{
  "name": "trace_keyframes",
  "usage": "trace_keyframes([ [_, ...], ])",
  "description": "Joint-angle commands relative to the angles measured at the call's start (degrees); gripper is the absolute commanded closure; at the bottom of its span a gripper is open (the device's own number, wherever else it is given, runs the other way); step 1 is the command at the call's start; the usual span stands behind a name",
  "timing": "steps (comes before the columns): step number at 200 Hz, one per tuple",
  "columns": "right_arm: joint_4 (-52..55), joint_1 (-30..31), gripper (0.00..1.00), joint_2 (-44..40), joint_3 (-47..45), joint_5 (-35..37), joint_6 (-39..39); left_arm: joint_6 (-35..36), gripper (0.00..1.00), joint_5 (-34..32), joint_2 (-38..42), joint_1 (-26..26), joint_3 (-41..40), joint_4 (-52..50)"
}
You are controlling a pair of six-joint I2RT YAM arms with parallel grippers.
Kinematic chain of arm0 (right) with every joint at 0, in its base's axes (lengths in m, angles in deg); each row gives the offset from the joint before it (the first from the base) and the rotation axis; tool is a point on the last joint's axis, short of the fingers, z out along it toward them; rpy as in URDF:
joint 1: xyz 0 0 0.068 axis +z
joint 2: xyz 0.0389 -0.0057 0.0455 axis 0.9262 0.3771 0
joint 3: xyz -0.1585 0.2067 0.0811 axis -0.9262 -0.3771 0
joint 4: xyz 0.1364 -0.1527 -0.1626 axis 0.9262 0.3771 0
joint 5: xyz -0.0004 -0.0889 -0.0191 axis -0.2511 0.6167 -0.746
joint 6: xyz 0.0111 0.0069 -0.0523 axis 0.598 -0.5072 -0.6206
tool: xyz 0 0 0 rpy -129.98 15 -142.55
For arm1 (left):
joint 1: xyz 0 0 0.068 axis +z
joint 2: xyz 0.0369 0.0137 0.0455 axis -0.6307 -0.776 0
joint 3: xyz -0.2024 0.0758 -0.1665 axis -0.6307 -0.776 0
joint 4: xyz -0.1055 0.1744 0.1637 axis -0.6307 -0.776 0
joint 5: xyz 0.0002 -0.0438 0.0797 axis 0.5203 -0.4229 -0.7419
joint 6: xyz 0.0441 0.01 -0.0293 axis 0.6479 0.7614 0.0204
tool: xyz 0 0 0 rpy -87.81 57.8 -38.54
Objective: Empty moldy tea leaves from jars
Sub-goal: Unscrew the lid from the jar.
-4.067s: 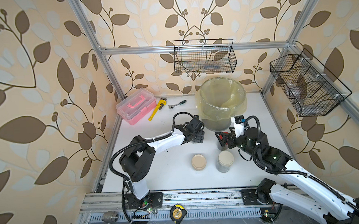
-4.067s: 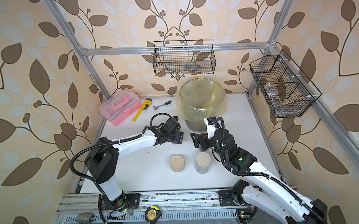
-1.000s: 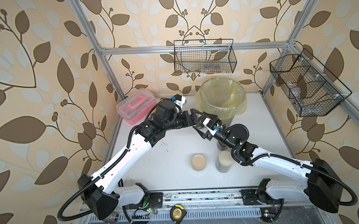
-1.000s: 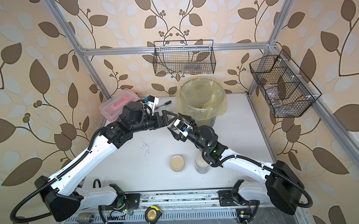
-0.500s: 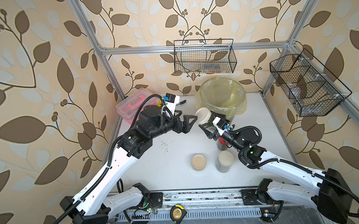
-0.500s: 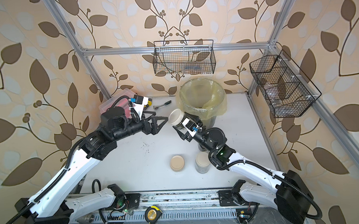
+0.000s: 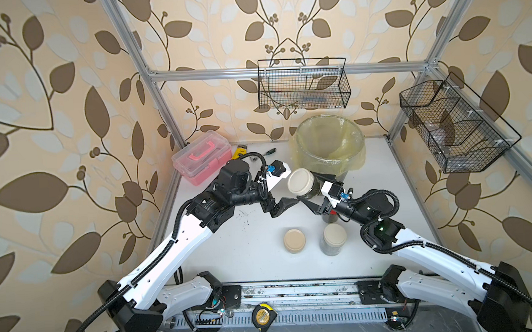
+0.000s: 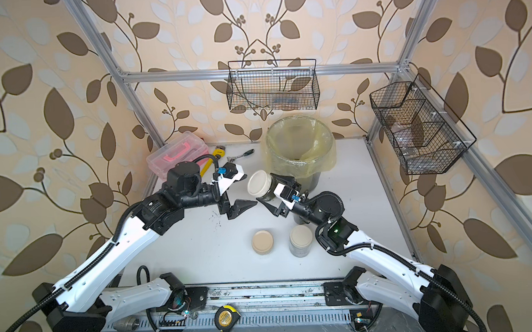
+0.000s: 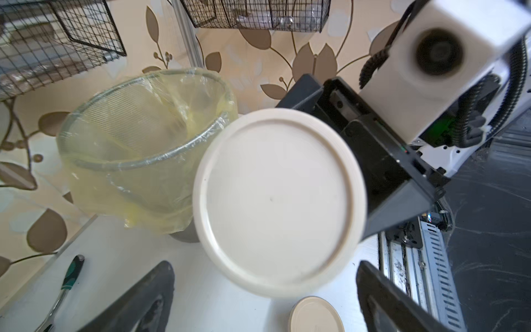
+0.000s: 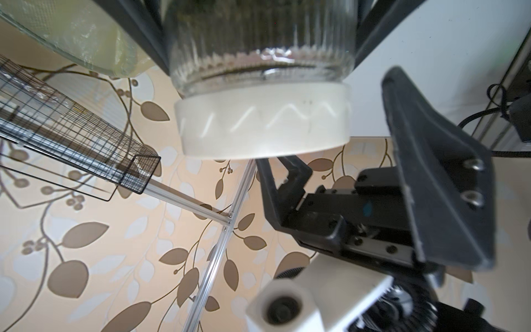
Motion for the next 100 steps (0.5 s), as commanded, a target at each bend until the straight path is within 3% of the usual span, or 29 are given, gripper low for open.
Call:
trace_keyframes([
  [1,-1.05,1.12,0.67,-0.37,0.57,-3.37,-2.51,2.35,0.01,4.31,-0.19,-0.22,2.83,3.29],
  [70,-1.34,1.50,0.66,0.58,0.80,-4.48,-2.52,-1.02,0.01,7.51,-1.09,-0.23,2.91,4.95],
  [100,-1.36,1.68,0.66,0.70,0.95,-4.58,-2.58,-2.34,0.10,10.86,-2.58,-0.20,4.38,2.83],
])
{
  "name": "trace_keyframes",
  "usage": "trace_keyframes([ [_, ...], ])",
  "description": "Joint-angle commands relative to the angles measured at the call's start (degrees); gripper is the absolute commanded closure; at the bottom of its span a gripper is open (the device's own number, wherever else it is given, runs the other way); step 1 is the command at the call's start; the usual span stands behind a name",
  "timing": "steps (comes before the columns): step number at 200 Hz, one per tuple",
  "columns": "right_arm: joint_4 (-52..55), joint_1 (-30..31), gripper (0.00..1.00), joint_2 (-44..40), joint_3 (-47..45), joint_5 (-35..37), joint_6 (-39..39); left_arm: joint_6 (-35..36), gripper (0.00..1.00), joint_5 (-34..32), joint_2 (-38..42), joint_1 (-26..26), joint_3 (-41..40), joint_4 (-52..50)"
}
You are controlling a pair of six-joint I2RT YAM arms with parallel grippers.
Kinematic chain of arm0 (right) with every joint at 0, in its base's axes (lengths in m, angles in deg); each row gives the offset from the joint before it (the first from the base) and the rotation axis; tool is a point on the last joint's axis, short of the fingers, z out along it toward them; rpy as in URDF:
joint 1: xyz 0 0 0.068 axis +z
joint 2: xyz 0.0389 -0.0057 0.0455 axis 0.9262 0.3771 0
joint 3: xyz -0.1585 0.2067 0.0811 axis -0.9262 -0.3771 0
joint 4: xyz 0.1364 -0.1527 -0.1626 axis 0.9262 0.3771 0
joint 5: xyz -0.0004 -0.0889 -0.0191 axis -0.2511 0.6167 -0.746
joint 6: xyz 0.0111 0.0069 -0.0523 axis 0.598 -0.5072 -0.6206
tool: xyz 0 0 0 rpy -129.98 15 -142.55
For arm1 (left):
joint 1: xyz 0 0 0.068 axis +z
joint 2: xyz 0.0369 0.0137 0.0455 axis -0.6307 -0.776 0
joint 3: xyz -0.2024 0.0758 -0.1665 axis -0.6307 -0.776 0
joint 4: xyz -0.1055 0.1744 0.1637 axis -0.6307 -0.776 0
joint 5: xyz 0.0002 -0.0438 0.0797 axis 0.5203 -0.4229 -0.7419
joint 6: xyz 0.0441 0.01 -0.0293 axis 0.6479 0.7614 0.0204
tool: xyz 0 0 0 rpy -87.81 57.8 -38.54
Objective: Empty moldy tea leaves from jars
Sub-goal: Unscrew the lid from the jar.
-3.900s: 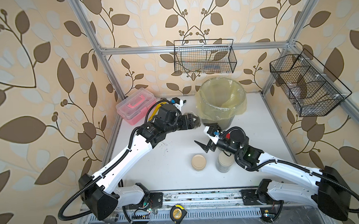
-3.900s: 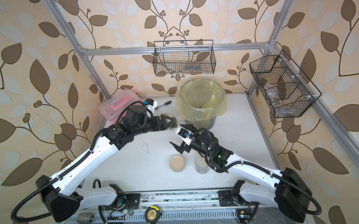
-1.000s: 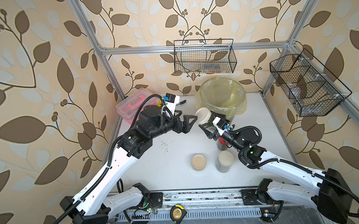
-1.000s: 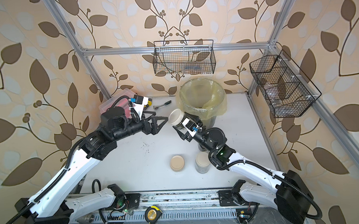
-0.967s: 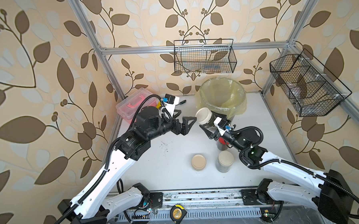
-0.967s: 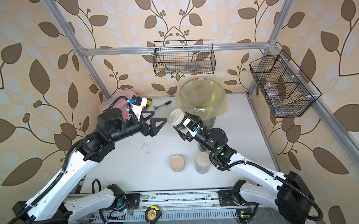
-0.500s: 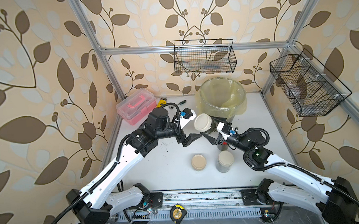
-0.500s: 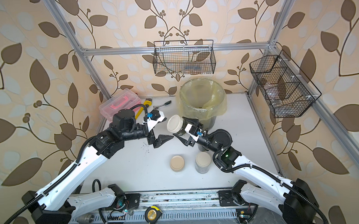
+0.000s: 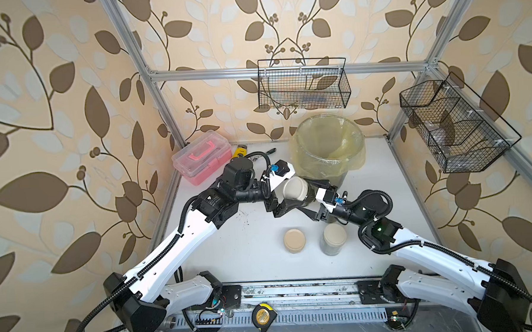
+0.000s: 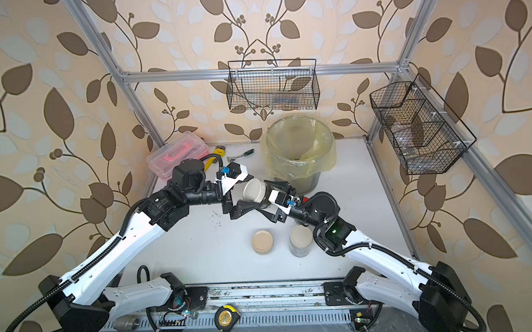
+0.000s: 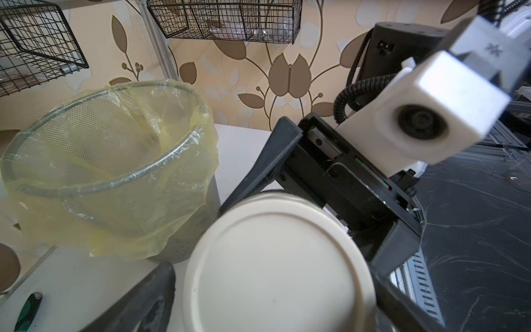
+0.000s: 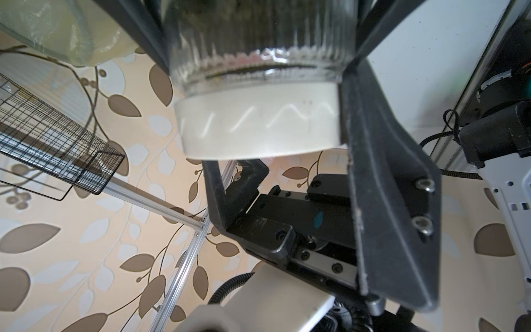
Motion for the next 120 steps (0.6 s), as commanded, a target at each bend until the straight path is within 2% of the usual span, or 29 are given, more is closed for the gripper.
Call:
trace_keyframes([
  [1,-3.59,0.45,0.66,-0.17,0.99,-1.41,-1.17,-1.59,0.10,4.56,-0.90,-0.18,3.33,0.53],
  [28,-3.76,0.50,0.66,-0.08,0.97,-1.24,-1.08,-3.77,0.25,5.94,-1.78,-0.18,3.80,0.54],
  [53,-4.33,0.54,0.67,0.10,1.05,1.29,-0.90,-7.95,0.28,5.52,-2.36,-0.24,4.17,1.53],
  [73,-5.65,0.63,0.67,0.58,1.03,6.93,-1.20,-15.14,0.32,1.23,-2.78,-0.32,4.02,4.85],
  [88,-6.68,0.70,0.67,1.45,1.21,12.73,-2.76,-25.59,0.34,-6.52,-3.29,-1.09,3.44,9.85],
  [98,-7.29,1.00,0.71,2.38,1.27,16.97,-4.97,-34.95,0.36,-11.13,-4.39,-1.29,4.39,11.20],
  [111,-8.69,1.69,0.71,3.68,1.38,22.39,-7.53,-44.81,0.35,-16.49,-6.61,-1.32,7.76,7.64],
  [120,-10.05,2.01,0.71,4.22,1.25,24.64,-8.58,-48.54,0.34,-17.74,-8.46,-1.37,10.55,3.69],
])
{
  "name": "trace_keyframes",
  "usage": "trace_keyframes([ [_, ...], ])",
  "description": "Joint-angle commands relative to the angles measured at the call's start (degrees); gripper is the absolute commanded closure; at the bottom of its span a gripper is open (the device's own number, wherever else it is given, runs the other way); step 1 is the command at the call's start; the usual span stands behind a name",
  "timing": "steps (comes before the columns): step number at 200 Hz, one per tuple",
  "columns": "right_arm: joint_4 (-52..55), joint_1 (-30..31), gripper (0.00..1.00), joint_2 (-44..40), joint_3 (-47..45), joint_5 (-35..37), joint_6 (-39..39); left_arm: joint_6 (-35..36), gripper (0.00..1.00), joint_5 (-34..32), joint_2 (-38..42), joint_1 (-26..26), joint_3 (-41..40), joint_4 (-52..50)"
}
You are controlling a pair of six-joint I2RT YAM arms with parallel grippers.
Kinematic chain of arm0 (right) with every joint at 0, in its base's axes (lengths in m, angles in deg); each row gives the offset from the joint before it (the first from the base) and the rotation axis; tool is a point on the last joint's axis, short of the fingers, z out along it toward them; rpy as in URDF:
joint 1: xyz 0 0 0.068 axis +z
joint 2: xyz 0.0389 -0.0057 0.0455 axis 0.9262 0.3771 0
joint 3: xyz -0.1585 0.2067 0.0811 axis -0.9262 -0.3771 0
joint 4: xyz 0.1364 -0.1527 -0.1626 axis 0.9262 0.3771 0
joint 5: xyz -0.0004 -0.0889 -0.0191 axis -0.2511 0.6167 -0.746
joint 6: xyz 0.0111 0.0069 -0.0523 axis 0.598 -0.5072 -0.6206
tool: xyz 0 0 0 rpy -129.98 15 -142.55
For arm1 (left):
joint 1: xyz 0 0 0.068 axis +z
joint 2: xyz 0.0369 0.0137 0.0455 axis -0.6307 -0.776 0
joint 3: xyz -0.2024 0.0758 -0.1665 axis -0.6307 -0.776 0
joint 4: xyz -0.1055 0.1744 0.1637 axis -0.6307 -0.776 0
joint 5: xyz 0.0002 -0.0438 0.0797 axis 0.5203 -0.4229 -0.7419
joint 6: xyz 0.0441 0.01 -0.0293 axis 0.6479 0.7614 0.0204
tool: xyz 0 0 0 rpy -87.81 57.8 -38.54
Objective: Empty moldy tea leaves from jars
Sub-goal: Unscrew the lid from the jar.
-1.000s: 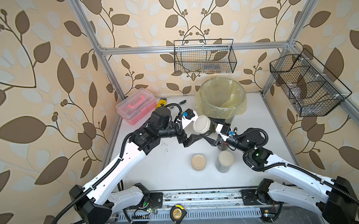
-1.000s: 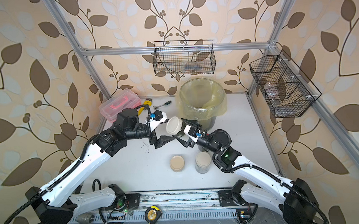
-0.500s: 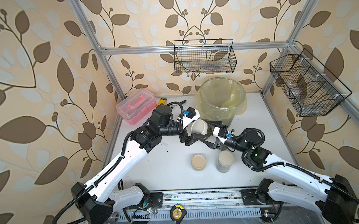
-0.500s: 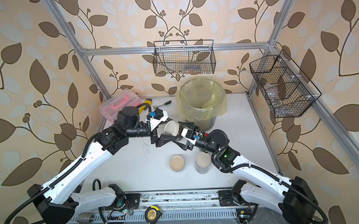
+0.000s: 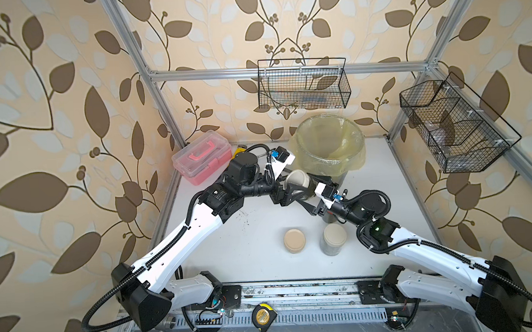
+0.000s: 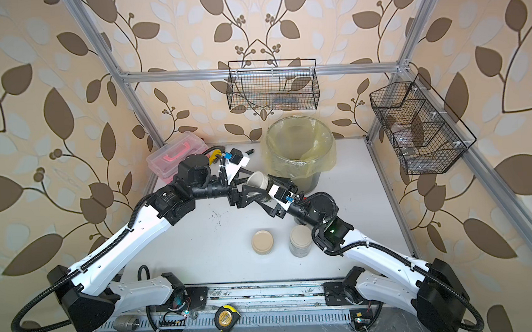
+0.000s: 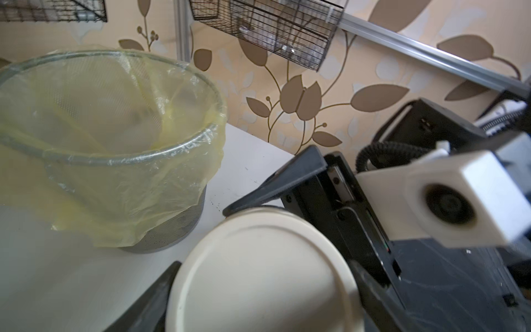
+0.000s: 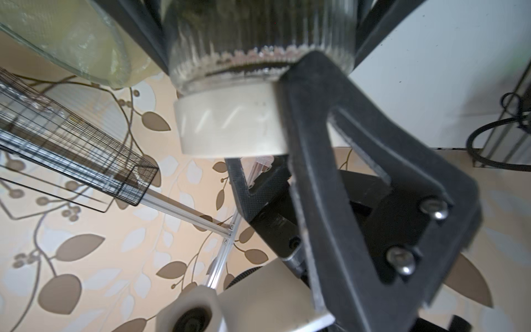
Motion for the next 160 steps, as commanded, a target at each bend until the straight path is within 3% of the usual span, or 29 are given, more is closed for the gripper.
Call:
trace_keyframes([
  [1,-6.58,1.15,0.71,1.78,1.27,12.51,-7.28,-23.13,0.34,-11.24,-3.53,-0.52,7.51,-0.89],
  [41,-7.64,1.48,0.71,2.09,1.65,10.36,-6.33,-29.29,0.27,-9.19,-5.74,-0.74,8.88,-1.13],
  [78,-7.70,1.44,0.71,1.31,1.07,10.14,-4.74,-25.57,0.02,-8.48,-5.07,-0.78,9.05,-0.62],
  [89,-7.69,1.42,0.71,0.92,0.78,10.55,-4.45,-24.01,0.01,-8.47,-4.41,-0.82,8.66,-0.10],
  [123,-7.87,0.34,0.72,-0.92,0.16,10.70,-2.44,-16.05,0.01,-9.44,-1.21,-0.75,8.23,-1.14],
  [160,-7.53,-0.85,0.71,-3.45,-0.79,8.50,-0.63,2.67,0.01,-7.42,5.67,-0.75,5.09,-2.44],
])
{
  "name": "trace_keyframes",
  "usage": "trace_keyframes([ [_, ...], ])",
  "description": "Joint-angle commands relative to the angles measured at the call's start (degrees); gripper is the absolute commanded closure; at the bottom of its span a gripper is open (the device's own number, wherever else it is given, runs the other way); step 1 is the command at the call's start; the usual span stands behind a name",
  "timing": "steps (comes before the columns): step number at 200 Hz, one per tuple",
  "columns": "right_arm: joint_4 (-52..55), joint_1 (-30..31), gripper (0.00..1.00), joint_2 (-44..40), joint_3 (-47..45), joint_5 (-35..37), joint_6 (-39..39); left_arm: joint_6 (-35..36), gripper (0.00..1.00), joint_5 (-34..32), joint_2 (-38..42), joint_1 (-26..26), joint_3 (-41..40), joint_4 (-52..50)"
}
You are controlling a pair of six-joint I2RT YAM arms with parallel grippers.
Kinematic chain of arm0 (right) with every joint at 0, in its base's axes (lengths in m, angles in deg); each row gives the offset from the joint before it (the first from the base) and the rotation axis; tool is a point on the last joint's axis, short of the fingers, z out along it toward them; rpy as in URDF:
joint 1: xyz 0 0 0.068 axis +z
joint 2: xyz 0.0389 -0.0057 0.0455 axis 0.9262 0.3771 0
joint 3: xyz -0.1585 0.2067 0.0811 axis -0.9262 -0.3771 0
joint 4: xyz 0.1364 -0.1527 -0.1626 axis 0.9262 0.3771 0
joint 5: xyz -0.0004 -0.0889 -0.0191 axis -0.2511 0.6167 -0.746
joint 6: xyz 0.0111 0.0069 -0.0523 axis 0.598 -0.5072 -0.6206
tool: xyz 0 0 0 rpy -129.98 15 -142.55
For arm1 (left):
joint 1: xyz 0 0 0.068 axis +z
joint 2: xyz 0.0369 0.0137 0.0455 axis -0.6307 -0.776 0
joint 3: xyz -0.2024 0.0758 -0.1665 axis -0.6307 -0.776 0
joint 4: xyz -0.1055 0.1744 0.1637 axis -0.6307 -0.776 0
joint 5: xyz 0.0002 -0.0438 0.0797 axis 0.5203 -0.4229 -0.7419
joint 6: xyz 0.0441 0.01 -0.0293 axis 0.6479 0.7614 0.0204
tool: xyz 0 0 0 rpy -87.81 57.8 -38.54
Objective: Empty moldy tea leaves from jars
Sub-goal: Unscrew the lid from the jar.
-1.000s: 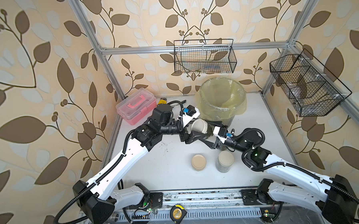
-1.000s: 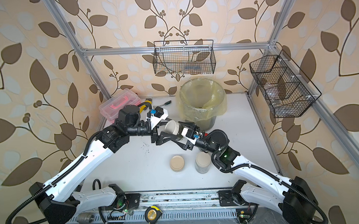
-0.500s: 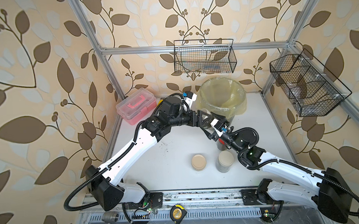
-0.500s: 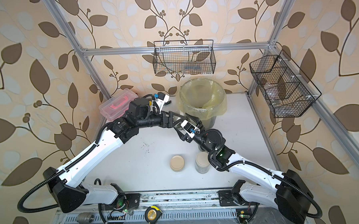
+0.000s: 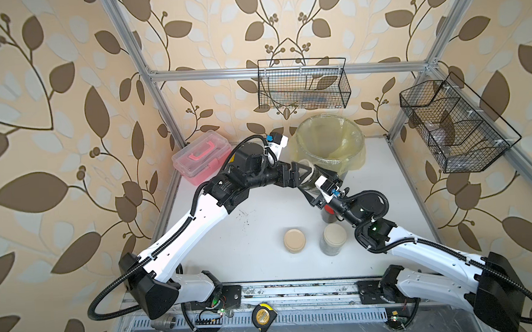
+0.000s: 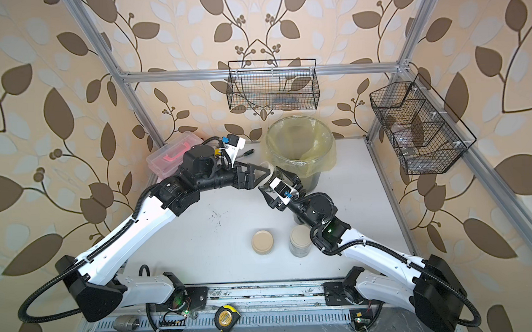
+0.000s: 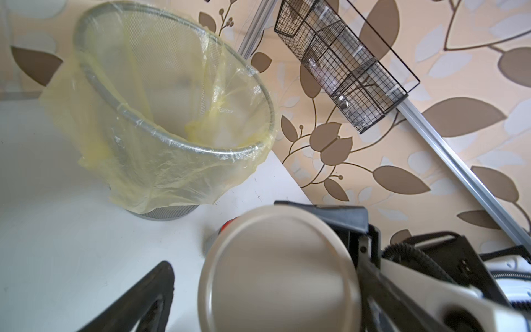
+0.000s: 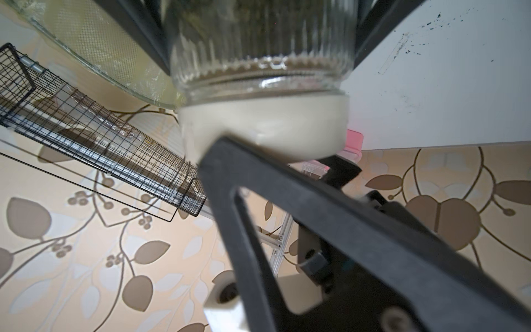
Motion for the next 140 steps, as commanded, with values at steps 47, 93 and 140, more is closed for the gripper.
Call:
trace_keyframes([
  [47,-5.08,-0.73,0.72,-6.19,-3.39,-7.32,1.31,30.39,0.01,10.29,10.81,-0.22,-6.53,1.73],
  [93,-4.74,-0.07,0.72,-7.54,-4.03,-11.89,1.10,31.15,0.01,14.99,7.06,-0.36,-5.41,2.02],
  [140,-4.53,0.39,0.71,-7.14,-3.90,-14.94,0.98,31.30,0.01,17.43,3.58,-0.58,-3.97,1.94],
])
